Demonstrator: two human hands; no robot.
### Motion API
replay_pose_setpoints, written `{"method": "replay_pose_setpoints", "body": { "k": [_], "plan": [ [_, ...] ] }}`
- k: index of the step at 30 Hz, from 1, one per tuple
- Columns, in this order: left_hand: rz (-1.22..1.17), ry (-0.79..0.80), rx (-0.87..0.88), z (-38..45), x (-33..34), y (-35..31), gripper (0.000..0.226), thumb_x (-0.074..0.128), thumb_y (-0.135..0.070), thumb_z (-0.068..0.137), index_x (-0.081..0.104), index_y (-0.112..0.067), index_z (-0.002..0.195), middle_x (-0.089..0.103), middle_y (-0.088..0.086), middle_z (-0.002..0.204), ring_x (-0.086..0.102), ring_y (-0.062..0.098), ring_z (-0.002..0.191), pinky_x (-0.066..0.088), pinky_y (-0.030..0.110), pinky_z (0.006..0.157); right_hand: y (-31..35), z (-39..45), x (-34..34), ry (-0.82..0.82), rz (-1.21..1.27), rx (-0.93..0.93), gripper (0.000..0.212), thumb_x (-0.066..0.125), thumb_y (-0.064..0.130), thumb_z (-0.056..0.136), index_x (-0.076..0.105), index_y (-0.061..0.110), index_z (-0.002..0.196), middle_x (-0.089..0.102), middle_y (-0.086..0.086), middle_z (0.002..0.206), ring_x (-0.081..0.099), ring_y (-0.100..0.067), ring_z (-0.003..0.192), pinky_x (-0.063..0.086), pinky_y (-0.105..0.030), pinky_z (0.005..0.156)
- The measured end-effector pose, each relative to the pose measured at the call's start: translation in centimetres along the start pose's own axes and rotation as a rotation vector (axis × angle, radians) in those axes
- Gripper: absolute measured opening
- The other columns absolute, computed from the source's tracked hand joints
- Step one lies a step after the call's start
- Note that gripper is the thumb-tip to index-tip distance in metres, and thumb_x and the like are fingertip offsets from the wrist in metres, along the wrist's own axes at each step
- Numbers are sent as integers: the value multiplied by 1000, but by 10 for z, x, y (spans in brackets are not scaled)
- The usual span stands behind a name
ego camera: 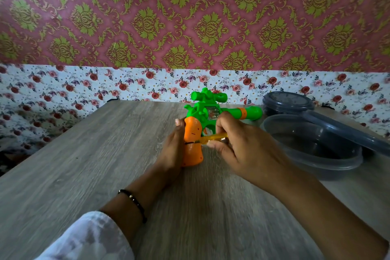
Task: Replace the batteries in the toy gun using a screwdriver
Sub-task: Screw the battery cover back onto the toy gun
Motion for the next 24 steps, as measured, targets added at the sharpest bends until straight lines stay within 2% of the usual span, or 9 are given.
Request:
{"method": "replay_pose_setpoints", "body": {
  "k": [2,4,8,10,12,15,17,21,24],
  "plan": [
    [1,-1,9,0,0,0,74,31,-73,82,57,-22,128,64,11,124,59,30,118,41,58,103,-1,-1,-1,-83,-149,-23,34,40,49,86,45,16,87,54,5,59,51,-17,43,34,-26,34],
    [10,-7,5,0,0,0,73,30,-72,82,56,-23,130,65,9,124,60,28,117,42,57,102,-1,-3,-2,-94,-198,-18,36,37,50,88,46,16,84,54,3,56,51,-18,41,30,-22,35],
    [17,-10,-8,-1,-1,0,76,32,-77,78,57,-24,127,65,11,122,60,31,116,42,59,102,-1,-4,0,-5,-33,29,29,41,50,88,41,23,95,39,14,67,38,-7,50,27,-24,42],
    [21,-8,-5,-1,-1,-1,73,31,-75,80,58,-24,126,65,12,122,59,33,116,41,59,102,-1,-4,0,45,7,27,26,52,40,88,38,25,103,38,16,74,37,-3,55,31,-28,49],
    [28,-20,6,-1,0,-2,71,31,-74,80,60,-25,122,65,13,120,58,35,117,42,58,101,0,-3,-1,85,47,23,24,56,31,88,37,27,103,40,17,73,38,-2,57,32,-29,52],
    [20,-46,10,-2,0,-3,70,33,-72,81,62,-21,120,65,16,119,58,36,116,42,59,101,3,-2,0,116,49,22,19,56,32,88,41,27,98,51,14,77,49,-11,59,39,-31,52],
    [9,-48,5,-3,2,-4,71,33,-70,81,60,-19,123,66,14,119,60,33,115,43,59,100,1,-2,0,40,-37,-10,18,49,42,87,46,25,93,61,7,74,56,-17,56,43,-32,47],
    [11,-29,11,-2,1,-3,73,33,-71,81,56,-21,129,67,9,120,63,27,112,46,56,98,-1,-3,2,-87,-147,21,39,36,53,87,54,19,79,56,3,53,52,-17,41,37,-26,35],
    [20,-20,19,-2,1,-2,72,31,-72,82,59,-21,125,67,11,119,61,31,113,45,57,99,-1,-4,4,-34,-55,56,31,39,50,89,50,22,89,51,8,60,40,-4,43,28,-22,41]
  ]
}}
Point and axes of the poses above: each hand's wrist, its own z-axis towards the middle knuckle, its own x-axis out of the palm, y = z × x, the point moved 1 cm from there along z, towards the middle knuckle
